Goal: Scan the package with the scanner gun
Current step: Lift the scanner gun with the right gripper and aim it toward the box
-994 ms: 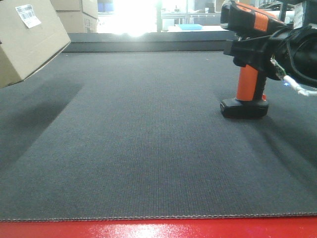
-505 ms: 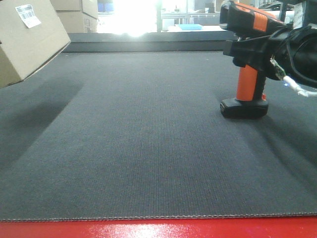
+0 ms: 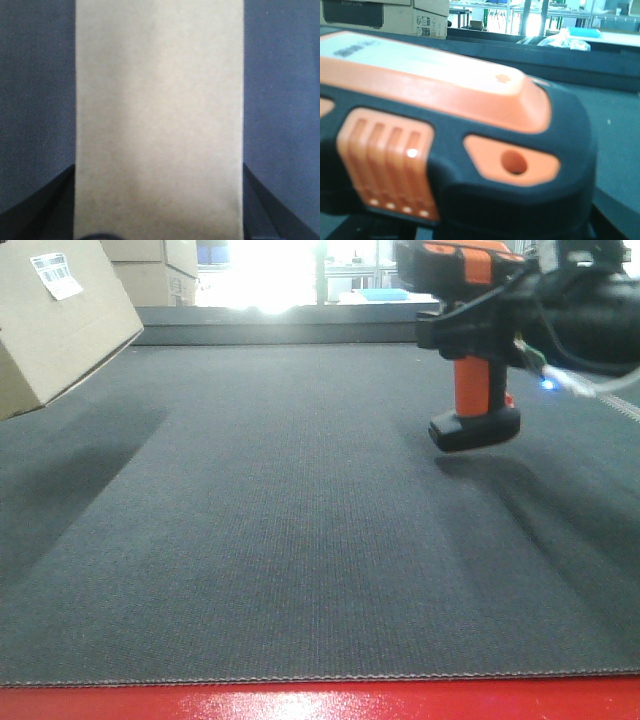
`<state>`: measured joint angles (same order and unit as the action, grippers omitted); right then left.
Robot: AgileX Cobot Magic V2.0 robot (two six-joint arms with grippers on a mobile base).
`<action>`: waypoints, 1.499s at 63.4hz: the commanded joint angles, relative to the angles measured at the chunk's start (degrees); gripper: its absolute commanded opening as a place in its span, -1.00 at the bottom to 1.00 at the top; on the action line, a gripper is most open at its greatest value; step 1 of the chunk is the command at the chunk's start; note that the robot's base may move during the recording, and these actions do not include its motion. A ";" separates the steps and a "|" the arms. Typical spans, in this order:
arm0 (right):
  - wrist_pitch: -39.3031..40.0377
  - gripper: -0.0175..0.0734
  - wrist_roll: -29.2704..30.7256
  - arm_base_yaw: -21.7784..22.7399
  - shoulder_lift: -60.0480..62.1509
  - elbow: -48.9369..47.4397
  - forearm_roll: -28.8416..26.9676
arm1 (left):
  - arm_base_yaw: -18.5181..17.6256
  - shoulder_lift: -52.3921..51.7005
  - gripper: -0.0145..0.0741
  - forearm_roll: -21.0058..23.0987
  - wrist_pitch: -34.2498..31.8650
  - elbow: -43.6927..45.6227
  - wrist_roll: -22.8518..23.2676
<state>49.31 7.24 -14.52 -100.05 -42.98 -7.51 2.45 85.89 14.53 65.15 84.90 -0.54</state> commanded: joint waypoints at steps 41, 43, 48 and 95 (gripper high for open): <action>-13.15 -0.39 19.03 0.14 1.27 -12.49 -8.09 | 0.15 -0.82 -0.49 0.76 -0.11 0.48 0.10; -13.18 -0.39 20.31 0.14 1.27 -12.49 -8.69 | 0.15 -0.82 -0.49 0.76 -0.11 0.48 0.10; -13.18 -0.39 20.88 0.14 1.27 -12.49 -8.83 | 0.15 -0.82 -0.49 0.76 -0.11 0.48 0.10; -11.39 -0.39 20.90 -3.24 1.27 -12.49 -12.82 | 0.15 -0.82 -0.49 0.98 -0.11 0.48 0.10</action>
<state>33.61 27.76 -18.00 -99.91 -54.61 -19.63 2.45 85.89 14.64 65.41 84.90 -0.54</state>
